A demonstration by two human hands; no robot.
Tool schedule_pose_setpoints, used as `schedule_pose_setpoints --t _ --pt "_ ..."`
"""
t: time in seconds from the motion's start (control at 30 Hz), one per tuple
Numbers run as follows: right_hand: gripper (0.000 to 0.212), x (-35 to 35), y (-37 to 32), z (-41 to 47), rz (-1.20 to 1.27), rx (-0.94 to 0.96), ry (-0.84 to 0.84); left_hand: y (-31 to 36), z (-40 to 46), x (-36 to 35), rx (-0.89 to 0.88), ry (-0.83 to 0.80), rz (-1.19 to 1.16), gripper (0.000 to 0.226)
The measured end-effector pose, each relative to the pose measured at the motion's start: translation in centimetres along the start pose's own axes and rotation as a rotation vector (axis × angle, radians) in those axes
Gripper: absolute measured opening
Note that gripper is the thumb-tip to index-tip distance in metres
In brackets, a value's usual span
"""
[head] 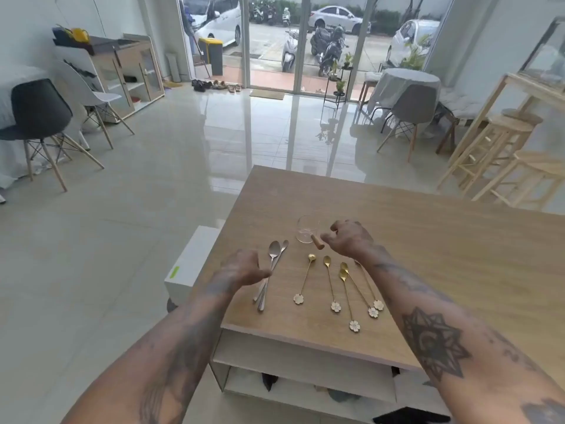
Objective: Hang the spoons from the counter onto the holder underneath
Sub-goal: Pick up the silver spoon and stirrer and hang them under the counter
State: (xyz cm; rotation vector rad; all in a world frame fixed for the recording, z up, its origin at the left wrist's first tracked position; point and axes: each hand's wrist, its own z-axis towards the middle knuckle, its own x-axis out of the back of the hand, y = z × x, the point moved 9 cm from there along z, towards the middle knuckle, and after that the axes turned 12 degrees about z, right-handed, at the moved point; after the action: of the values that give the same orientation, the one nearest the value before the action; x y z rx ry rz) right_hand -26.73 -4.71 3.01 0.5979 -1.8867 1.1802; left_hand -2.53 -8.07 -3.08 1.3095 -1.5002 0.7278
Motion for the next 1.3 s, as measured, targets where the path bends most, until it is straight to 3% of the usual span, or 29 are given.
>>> schedule_pose_setpoints --t 0.13,0.33,0.5,0.6,0.8,0.9,1.2,1.3 --pt "0.061 -2.1 1.1 0.8 -0.061 -0.091 0.007 0.2 1.3 -0.8 0.046 0.031 -0.031 0.055" --pt "0.045 -4.5 1.6 2.3 0.002 -0.145 0.024 1.2 3.1 -0.8 0.047 0.044 -0.043 0.018" --pt "0.036 -5.2 1.9 3.0 0.055 -0.197 0.085 1.2 4.2 -1.1 0.057 -0.026 -0.12 0.009" --pt "0.034 -5.5 2.6 3.1 0.184 -0.257 0.119 1.1 4.8 -2.1 0.062 -0.089 -0.186 0.014" --pt "0.034 -6.1 3.9 3.3 0.511 -0.326 0.164 1.4 4.9 -2.4 0.076 -0.064 -0.125 0.031" --pt "0.031 -6.7 4.5 3.1 0.64 -0.365 0.168 1.5 4.9 -2.2 0.069 -0.054 -0.151 0.015" --pt "0.021 -6.7 4.0 2.0 0.806 -0.378 0.211 1.6 4.9 -2.1 0.02 -0.042 -0.143 0.027" --pt "0.021 -6.4 3.8 1.9 0.86 -0.362 0.208 1.9 4.6 -1.9 0.006 -0.058 -0.185 0.014"
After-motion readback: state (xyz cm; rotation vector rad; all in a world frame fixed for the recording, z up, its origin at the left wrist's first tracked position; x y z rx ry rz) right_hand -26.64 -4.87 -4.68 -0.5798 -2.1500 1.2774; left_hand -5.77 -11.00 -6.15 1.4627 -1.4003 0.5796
